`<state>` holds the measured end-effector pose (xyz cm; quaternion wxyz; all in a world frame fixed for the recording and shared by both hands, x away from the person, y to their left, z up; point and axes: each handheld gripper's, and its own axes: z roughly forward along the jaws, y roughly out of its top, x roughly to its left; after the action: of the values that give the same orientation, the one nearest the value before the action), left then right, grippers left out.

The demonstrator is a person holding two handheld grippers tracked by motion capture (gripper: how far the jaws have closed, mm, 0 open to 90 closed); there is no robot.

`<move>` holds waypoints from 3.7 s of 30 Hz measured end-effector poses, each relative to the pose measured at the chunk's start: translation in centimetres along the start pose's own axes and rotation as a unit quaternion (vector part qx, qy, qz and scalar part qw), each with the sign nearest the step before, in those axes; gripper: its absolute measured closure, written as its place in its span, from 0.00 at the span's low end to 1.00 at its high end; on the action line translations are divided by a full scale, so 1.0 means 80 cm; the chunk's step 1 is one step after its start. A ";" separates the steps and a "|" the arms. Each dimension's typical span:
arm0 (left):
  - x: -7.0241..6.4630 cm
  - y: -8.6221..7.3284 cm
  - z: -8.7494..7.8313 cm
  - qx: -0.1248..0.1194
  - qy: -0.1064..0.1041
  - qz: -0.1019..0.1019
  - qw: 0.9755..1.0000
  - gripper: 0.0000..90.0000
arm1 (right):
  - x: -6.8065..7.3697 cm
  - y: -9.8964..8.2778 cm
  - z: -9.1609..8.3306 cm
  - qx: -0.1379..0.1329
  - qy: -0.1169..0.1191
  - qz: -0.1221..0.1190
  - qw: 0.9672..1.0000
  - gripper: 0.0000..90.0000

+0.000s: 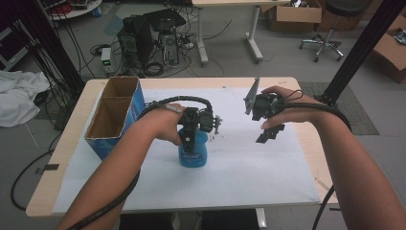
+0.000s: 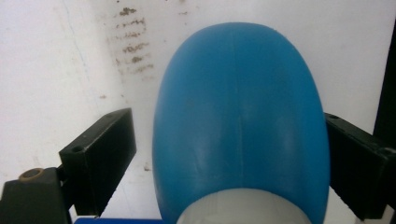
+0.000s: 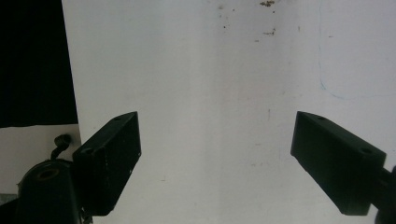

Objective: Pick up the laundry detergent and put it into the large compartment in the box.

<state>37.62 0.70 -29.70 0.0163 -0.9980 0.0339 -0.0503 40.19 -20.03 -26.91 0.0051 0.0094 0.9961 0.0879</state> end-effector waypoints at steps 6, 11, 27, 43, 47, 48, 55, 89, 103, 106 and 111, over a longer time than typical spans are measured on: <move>-0.001 0.001 0.000 0.000 0.000 0.001 1.000 0.19 | -0.002 0.001 0.001 -0.001 0.000 -0.001 1.000 0.18; -0.001 0.000 0.000 0.000 -0.001 0.001 1.000 0.22 | -0.001 0.002 0.003 -0.001 0.001 0.001 1.000 0.18; 0.000 0.000 0.000 0.004 -0.002 -0.007 1.000 0.32 | -0.002 0.000 0.005 -0.002 0.002 0.002 1.000 0.18; 0.002 0.002 -0.001 0.005 -0.020 -0.010 1.000 0.43 | -0.004 -0.001 0.008 -0.003 0.004 0.006 1.000 0.18; 0.000 0.002 -0.001 0.004 -0.017 -0.010 1.000 0.43 | -0.004 -0.001 0.010 -0.004 0.005 0.006 1.000 0.18; -0.001 0.001 -0.001 0.004 -0.016 -0.010 1.000 0.43 | -0.004 -0.001 0.010 -0.003 0.005 0.006 1.000 0.18; -0.003 0.003 -0.002 0.012 -0.013 -0.024 1.000 0.43 | -0.003 -0.002 0.008 -0.005 0.003 0.010 1.000 0.18; 0.025 -0.058 -0.130 -0.002 -0.034 -0.254 0.967 0.43 | 0.002 0.005 0.004 0.003 -0.001 -0.001 1.000 0.18; 0.043 -0.112 -0.199 -0.010 -0.024 -0.386 0.922 0.43 | -0.001 0.013 0.009 0.006 0.005 -0.010 1.000 0.18; 0.047 -0.127 -0.215 -0.016 -0.028 -0.411 0.911 0.43 | -0.003 0.013 0.010 0.006 0.004 -0.011 1.000 0.18; 0.054 -0.148 -0.232 -0.009 -0.038 -0.451 0.891 0.43 | -0.004 0.012 0.011 0.007 0.004 -0.012 1.000 0.18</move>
<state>40.81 11.63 -10.39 -0.0158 -0.9071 -0.4204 -0.0135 40.50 -18.95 -27.62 0.0016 -0.0025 0.9967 0.0814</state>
